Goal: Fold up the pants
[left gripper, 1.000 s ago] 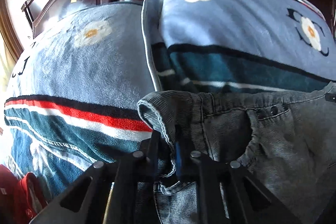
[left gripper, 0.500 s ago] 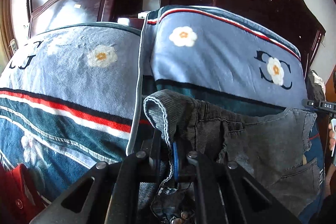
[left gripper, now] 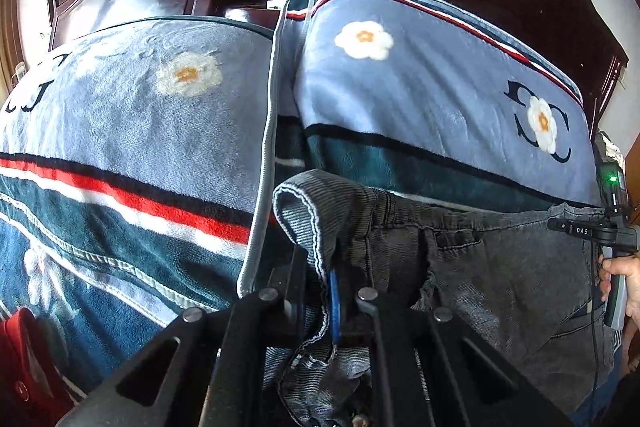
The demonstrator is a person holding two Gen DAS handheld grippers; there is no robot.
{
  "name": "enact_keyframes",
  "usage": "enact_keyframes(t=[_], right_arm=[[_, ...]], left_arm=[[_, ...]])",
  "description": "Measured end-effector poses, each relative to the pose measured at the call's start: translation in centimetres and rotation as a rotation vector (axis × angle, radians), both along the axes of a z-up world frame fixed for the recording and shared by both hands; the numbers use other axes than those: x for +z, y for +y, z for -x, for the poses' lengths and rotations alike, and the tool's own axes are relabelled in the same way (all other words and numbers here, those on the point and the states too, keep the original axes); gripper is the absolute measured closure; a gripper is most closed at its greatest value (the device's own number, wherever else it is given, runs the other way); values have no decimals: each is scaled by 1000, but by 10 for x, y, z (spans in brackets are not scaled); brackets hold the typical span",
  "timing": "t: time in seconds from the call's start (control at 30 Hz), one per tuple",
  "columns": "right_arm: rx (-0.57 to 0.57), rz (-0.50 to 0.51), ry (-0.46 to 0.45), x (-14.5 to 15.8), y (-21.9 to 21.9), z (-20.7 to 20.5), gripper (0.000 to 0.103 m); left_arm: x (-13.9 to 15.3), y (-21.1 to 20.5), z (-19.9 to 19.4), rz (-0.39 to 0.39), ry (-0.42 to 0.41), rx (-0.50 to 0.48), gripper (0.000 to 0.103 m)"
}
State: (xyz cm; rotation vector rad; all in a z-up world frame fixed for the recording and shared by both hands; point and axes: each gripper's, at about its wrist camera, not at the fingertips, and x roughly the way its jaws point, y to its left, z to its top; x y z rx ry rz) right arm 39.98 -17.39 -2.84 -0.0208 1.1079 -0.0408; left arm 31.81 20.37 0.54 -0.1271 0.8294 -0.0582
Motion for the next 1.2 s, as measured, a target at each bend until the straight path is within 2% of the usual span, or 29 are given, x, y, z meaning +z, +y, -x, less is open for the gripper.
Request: enact_keyframes(t=[0.1, 0.23, 0.33, 0.4, 0.47, 0.57, 0.7, 0.77, 0.97, 1.1, 1.2], right_arm=[[43, -9, -96, 24, 7, 14, 93], [39, -94, -328, 100, 1, 39, 94], [85, -124, -453, 147, 3, 62, 94], [152, -45, -510, 155, 19, 80, 94], [214, 35, -534, 146, 23, 99, 94], [229, 45, -514, 122, 17, 124, 94], [224, 21, -472, 92, 7, 170, 94], [212, -16, -455, 89, 0, 189, 94], [130, -99, -406, 68, -23, 247, 94], [67, -147, -335, 45, -42, 281, 94], [74, -134, -238, 15, -40, 298, 94]], left_arm=[[11, 2, 5, 30, -29, 1, 93], [36, 5, 23, 54, -96, -6, 93], [54, 7, 42, 55, -146, -18, 93], [57, 6, 57, 32, -158, -39, 93], [51, 4, 73, 28, -143, -66, 93], [33, 2, 105, 33, -101, -107, 93], [19, 4, 144, 69, -59, -142, 93], [17, 3, 160, 77, -42, -159, 93], [11, 4, 194, 59, 7, -192, 93], [-10, 7, 208, 25, 88, -220, 92], [-34, -2, 216, -57, 167, -259, 91]])
